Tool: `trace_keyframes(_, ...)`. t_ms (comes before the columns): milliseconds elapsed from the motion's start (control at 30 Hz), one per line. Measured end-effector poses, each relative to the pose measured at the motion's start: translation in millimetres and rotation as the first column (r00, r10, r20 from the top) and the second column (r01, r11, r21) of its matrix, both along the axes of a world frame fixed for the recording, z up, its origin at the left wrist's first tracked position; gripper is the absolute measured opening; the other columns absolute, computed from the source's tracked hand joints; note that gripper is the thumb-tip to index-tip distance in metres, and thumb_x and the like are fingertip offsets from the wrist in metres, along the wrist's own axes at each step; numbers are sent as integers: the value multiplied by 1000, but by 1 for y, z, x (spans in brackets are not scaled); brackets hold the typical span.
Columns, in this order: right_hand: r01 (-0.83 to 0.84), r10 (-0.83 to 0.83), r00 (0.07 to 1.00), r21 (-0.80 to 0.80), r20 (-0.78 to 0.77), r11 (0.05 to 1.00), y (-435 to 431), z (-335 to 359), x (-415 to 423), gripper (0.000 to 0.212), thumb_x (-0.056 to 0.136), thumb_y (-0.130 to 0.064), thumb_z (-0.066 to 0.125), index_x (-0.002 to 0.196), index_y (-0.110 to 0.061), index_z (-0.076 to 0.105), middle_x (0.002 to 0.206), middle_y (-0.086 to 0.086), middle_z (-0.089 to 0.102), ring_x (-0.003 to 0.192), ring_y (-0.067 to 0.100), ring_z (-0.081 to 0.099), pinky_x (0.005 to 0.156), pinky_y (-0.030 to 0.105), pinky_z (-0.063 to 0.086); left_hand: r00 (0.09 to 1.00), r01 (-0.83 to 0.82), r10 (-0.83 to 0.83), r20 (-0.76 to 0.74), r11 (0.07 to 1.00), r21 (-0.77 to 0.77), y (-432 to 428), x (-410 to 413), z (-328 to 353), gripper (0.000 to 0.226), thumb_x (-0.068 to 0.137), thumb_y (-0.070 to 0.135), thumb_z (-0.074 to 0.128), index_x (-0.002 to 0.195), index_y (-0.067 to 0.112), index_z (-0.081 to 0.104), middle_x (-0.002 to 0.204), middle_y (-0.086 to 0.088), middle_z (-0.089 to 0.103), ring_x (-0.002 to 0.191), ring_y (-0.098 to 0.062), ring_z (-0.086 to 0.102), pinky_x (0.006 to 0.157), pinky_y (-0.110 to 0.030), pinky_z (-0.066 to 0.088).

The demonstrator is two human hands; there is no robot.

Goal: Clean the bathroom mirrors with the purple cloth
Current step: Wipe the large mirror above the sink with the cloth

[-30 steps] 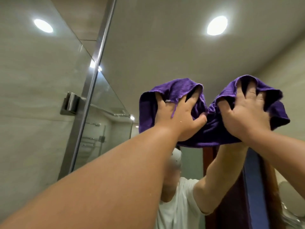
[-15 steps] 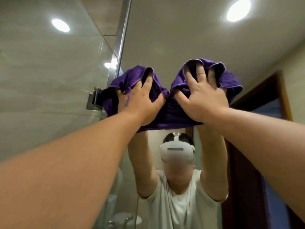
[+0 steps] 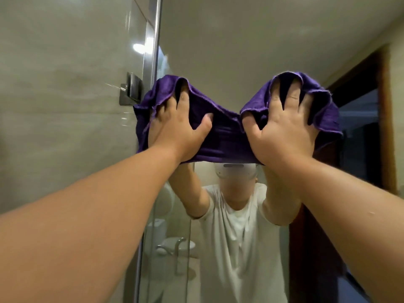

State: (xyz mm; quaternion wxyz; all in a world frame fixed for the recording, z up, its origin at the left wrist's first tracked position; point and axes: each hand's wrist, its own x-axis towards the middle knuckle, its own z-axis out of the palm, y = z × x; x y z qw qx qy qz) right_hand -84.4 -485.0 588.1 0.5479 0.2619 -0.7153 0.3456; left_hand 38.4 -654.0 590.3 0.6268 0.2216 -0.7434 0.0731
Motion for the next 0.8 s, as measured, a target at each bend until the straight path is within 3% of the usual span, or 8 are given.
trace_keyframes(67, 11, -11, 1000, 4, 4, 1000, 1, -27, 0, 86, 86, -76, 26, 158, -32, 10, 168, 3, 5, 152, 38, 5, 107, 67, 27, 999, 36, -37, 18, 999, 22, 4, -1, -20, 91, 85, 74, 28, 158, 25, 5, 158, -13, 26, 146, -34, 23, 118, -52, 20)
trace_keyframes(200, 2, -1, 1000, 103, -12, 995, 1, -70, 5, 87, 85, -74, 34, 157, -31, 13, 166, 6, 12, 149, 39, 11, 100, 70, 36, 978, 175, -181, 103, 982, 67, 5, 1, -73, 92, 85, 68, 33, 159, 27, -4, 164, -12, 8, 152, -28, -1, 123, -53, 0)
trace_keyframes(400, 102, -31, 986, 439, -167, 892, -2, -113, 17, 89, 84, -74, 33, 158, -25, 23, 162, 14, 26, 142, 44, 26, 95, 64, 45, 952, 74, -71, 297, 997, 0, 2, 10, -143, 87, 82, 78, 21, 152, 42, -17, 166, 3, -2, 152, -20, -9, 118, -59, -4)
trace_keyframes(500, 113, 58, 955, 539, -290, 835, -6, -92, 19, 83, 86, -69, 34, 156, -24, 31, 159, 14, 33, 140, 46, 32, 94, 60, 46, 945, 102, -71, 318, 991, -83, -3, 11, -130, 86, 85, 78, 23, 154, 42, -12, 165, 7, 6, 152, -18, -3, 115, -56, -6)
trace_keyframes(600, 114, 91, 938, 545, -334, 830, -18, -47, 24, 82, 86, -70, 30, 157, -29, 26, 160, 10, 30, 143, 44, 28, 96, 61, 44, 964, 96, -44, 261, 977, -191, -12, 14, -90, 82, 88, 68, 30, 157, 36, -1, 165, 5, 14, 153, -22, 5, 114, -52, -8)
trace_keyframes(800, 101, 94, 929, 490, -357, 866, -51, 34, 34, 81, 85, -70, 9, 159, -36, 7, 168, 2, 11, 153, 35, 8, 111, 62, 27, 974, 177, -148, 172, 969, -170, -23, 18, -13, 87, 85, 54, 34, 160, 26, 2, 167, -6, 12, 153, -27, 11, 121, -51, 17)
